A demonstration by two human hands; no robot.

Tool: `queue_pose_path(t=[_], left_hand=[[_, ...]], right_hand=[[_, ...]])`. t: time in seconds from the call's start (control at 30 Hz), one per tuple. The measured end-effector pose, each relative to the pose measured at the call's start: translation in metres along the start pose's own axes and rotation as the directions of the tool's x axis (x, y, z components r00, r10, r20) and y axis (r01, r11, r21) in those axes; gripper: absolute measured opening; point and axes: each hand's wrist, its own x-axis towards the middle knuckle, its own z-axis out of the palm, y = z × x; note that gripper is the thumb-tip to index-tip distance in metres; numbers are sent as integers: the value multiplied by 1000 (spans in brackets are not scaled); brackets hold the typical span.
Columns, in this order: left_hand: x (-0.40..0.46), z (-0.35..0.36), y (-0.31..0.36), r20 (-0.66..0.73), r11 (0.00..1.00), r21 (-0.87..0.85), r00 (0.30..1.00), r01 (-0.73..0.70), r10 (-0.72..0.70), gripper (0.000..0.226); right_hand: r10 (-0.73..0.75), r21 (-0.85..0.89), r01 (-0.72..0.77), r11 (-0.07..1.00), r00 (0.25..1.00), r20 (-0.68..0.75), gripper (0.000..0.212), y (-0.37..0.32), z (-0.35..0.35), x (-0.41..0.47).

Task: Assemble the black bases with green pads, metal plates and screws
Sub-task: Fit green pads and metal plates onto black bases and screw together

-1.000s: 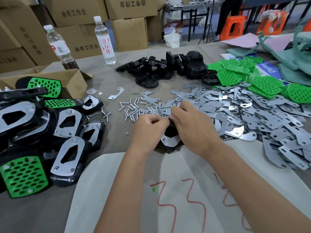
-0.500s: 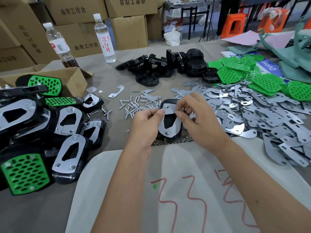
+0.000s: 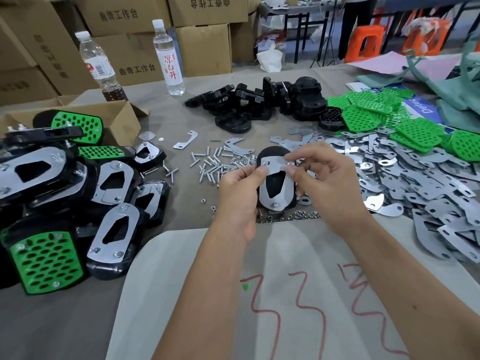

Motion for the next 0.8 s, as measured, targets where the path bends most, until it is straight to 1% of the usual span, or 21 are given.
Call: queue_pose_path(t=[0.17,0.27,0.37,0.4,0.47,0.6,0.67,0.8], left_hand=[[-1,4,-2,-39,999,-5,999,-36,36,11],[-2,7,-4,-62,999,-21,997,-43,42,13],[-4,12,-5,-71,997,-19,995,-76,74,13],[-4,14,-6,-76,996,-18,993,-87,85,10],[-3,14,-6,-88,995,-38,992,-94,91,9],[-1,9,-5,-117,989,-129,992,-70,55,11],[0,8,-6,-123,988,-148,992,-52,34,13],[-2,9,-7,-140,982,-187,990,-18,-8,22]], right_hand=[[31,30,-30,999,999,-44,17,5,5,0],[71,67,-62,996,990,-126,13,8,10,0],[71,24,-68,997,977,-201,15,10,10,0],[59,17,-56,998,979,-194,15,10,9,0],[40,36,-36,999,991,-129,15,7,8,-1],[18,83,-16,996,1000,-16,32,4,10,-3],[46,106,-46,993,999,-1,32,3,11,-3],[106,119,-102,988,994,-26,24,4,11,-5]])
